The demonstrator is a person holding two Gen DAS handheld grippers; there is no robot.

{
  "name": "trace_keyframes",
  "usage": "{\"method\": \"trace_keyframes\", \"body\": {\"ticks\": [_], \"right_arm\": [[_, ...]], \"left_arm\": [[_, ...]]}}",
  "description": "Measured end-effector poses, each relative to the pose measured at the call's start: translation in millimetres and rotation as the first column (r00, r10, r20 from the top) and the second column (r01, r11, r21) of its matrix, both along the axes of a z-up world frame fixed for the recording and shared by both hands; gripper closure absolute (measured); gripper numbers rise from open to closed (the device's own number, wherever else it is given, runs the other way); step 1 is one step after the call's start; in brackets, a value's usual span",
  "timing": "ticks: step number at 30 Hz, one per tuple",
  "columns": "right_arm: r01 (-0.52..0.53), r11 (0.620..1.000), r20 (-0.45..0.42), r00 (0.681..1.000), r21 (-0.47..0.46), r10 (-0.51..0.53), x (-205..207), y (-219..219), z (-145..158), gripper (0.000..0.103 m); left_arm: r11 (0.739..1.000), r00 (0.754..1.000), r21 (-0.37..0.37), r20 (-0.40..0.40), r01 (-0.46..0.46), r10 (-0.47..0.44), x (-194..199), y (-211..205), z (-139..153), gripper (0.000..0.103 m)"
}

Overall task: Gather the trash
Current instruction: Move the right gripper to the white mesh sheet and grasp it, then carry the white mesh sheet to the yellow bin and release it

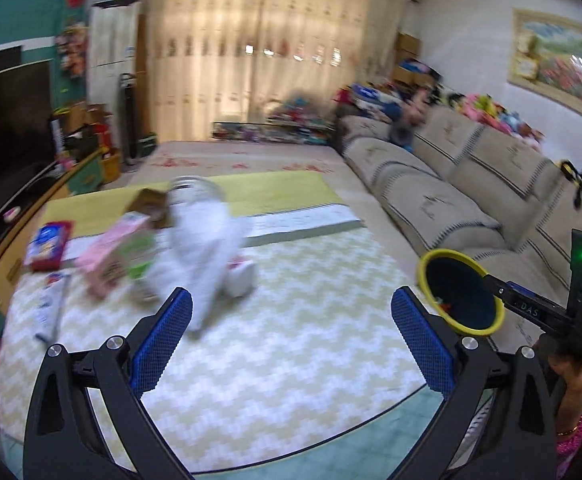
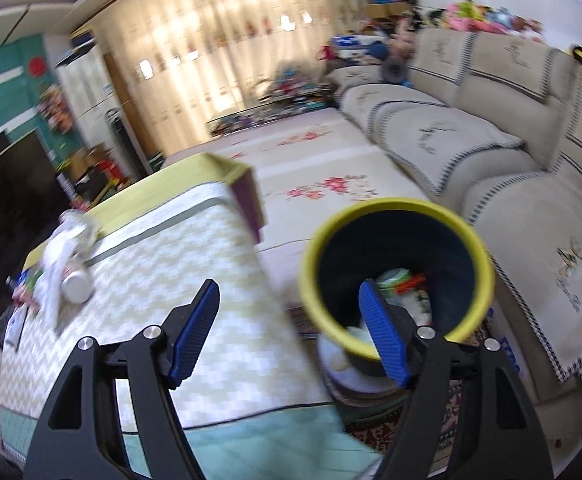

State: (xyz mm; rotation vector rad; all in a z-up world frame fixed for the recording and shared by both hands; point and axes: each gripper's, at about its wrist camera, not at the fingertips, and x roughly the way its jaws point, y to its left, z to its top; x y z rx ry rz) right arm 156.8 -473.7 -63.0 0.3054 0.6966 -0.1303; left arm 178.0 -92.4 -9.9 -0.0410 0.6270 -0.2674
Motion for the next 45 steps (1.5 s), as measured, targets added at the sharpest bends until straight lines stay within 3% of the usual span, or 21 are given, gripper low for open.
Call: {"method": "trace_keyframes", "body": {"ticks": [6, 14, 25, 28, 30, 35, 41, 45], "right_arm": [[-0.164, 0.986, -0.014, 0.986, 0.002, 0.164, 30.1, 77.7, 3.6, 0.034], [-0.387, 0.921, -0.041, 0.921, 0.043, 0.389, 75.4, 185.2, 6.1, 0.034], [-0.429, 0.903, -0.061, 0.902, -0.011, 0.427, 137.2, 258.2, 13.6, 0.035], [-0.442, 0.897, -0.086, 0.894, -0.015, 0.439, 143.2, 265.6, 7.3, 0.042], [-0.445, 0.895, -0.102, 0.891, -0.015, 0.442, 143.6, 267.8, 1.4, 0.053], [-0.446, 0.894, -0.118, 0.891, -0.037, 0.439, 152.4, 272.2, -5.0, 0.058], [-0.470, 0.882, -0.116, 0.877, -0.016, 0.466, 158.9, 276.0, -8.5, 0.090], [-0.477, 0.879, -0.081, 0.876, 0.009, 0.476, 149.1, 270.0, 1.7, 0.093]], "left_arm": [[0.993, 0.993, -0.003, 0.016, -0.119, 0.119, -16.0, 62.4, -5.5, 0.005], [0.962, 0.962, -0.031, -0.009, -0.272, 0.272, -26.7, 134.3, -23.2, 0.005], [0.959, 0.959, -0.048, -0.057, -0.280, 0.278, -12.9, 157.2, -43.8, 0.005], [0.958, 0.958, -0.059, -0.070, -0.281, 0.277, -9.2, 161.7, -48.9, 0.005], [0.957, 0.957, -0.064, -0.078, -0.284, 0.279, -7.0, 164.2, -51.7, 0.005], [0.957, 0.957, -0.074, -0.099, -0.280, 0.272, -1.8, 165.4, -59.5, 0.005], [0.958, 0.958, -0.078, -0.107, -0.276, 0.267, 1.2, 164.7, -63.3, 0.005], [0.957, 0.956, -0.078, -0.109, -0.281, 0.271, 1.8, 164.6, -65.0, 0.005]]}}
